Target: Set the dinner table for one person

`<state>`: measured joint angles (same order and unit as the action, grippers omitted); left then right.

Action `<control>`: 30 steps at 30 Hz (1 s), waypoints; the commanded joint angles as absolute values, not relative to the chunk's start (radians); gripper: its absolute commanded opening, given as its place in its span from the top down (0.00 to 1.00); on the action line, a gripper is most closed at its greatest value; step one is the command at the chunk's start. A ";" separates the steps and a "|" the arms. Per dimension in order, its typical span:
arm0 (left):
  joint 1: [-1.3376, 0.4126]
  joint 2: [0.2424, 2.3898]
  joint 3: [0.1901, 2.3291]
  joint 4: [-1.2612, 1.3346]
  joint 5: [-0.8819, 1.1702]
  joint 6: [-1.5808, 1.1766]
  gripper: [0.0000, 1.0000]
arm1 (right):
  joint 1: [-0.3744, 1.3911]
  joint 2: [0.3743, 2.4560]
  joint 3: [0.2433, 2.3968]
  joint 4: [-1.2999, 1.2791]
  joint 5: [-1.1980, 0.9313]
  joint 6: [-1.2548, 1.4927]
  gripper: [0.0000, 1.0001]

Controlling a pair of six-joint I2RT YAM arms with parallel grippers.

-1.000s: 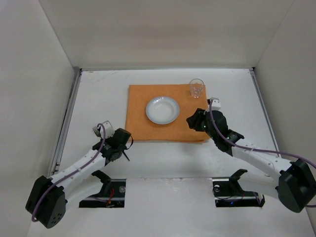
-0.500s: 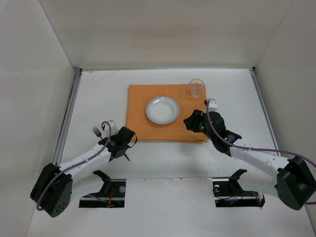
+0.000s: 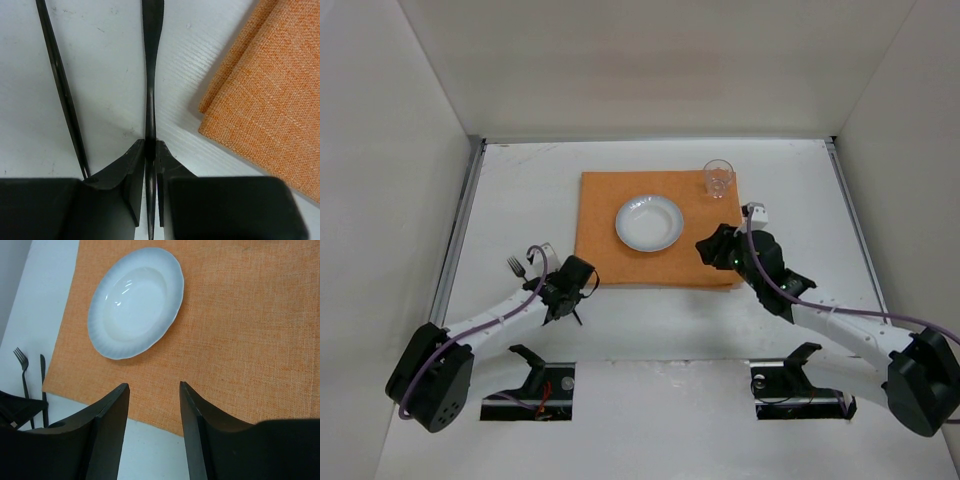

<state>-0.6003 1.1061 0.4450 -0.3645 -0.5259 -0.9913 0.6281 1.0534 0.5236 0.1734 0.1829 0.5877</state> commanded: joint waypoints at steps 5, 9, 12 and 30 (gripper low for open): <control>-0.591 1.014 0.439 -0.431 -0.518 -1.000 0.98 | 0.590 0.991 0.503 0.236 0.192 0.610 0.48; -0.607 0.901 0.495 -0.544 -0.581 -0.986 0.99 | 0.573 0.965 0.486 0.239 0.198 0.623 0.46; -0.651 0.859 0.590 -0.612 -0.617 -0.956 1.00 | 0.545 0.959 0.485 0.232 0.187 0.637 0.47; -0.946 1.776 1.396 -0.087 -0.408 -0.765 1.00 | 0.347 0.850 0.403 0.172 0.239 0.732 0.74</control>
<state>-0.9409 1.7184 1.2873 -0.1642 -0.4728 -0.7986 0.3515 0.8627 0.4080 0.1486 0.2375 0.7136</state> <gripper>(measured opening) 0.079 0.241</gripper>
